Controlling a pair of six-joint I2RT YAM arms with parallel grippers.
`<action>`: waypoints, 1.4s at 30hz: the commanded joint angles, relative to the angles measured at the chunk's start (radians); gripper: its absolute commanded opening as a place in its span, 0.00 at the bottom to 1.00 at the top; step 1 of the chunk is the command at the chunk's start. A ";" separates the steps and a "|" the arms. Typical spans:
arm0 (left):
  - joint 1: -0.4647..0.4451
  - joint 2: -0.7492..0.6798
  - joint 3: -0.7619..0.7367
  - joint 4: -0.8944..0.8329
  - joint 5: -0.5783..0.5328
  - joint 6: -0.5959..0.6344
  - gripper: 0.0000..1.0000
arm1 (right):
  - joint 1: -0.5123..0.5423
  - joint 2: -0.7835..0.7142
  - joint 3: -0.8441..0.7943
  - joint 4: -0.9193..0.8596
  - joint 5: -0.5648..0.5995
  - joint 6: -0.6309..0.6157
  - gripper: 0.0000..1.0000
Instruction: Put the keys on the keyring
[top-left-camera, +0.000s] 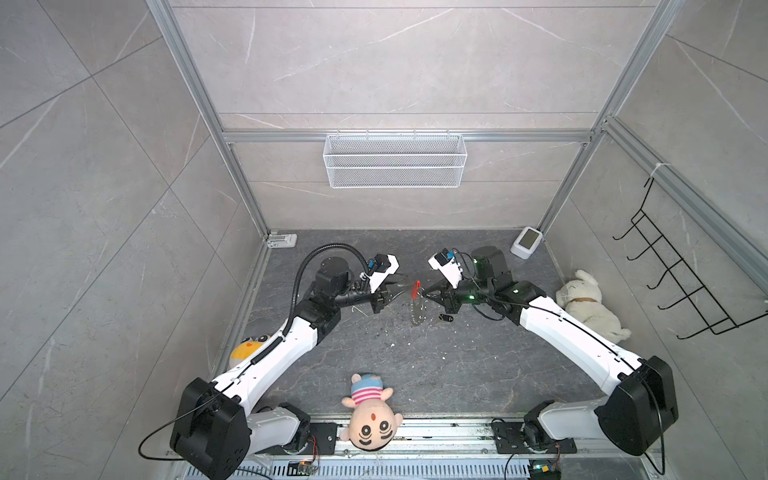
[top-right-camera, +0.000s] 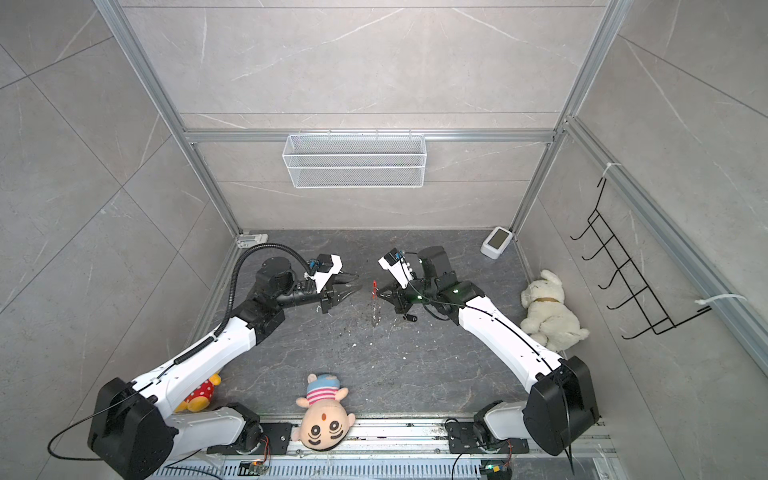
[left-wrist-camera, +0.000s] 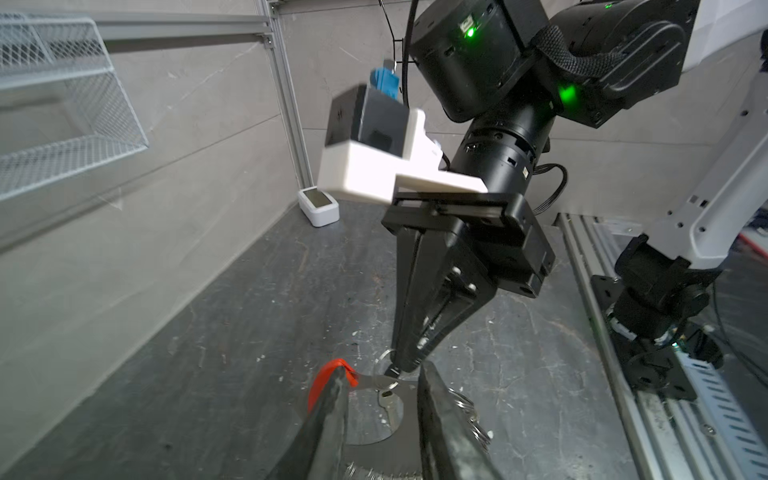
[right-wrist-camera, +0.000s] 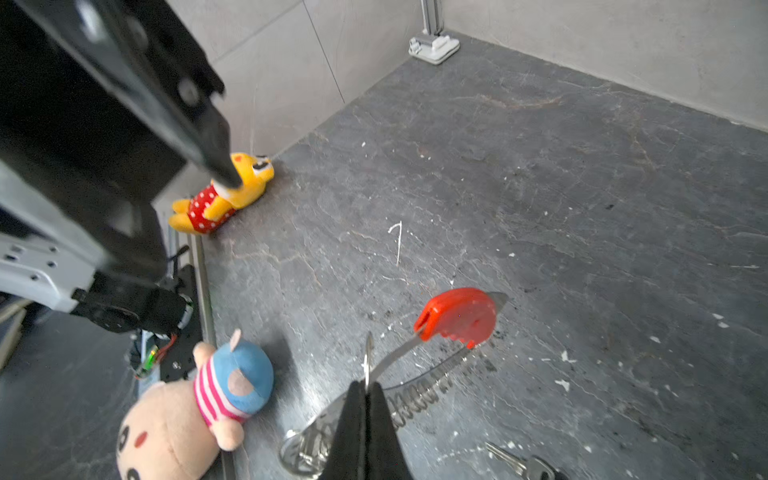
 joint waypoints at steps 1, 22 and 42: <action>0.005 0.031 0.099 -0.396 -0.018 0.278 0.29 | 0.029 -0.003 0.015 -0.048 0.031 -0.142 0.00; 0.005 0.190 0.231 -0.503 0.176 0.330 0.23 | 0.104 -0.007 0.044 -0.016 -0.035 -0.169 0.00; 0.005 0.220 0.254 -0.557 0.230 0.330 0.00 | 0.118 -0.019 0.067 -0.015 -0.042 -0.162 0.00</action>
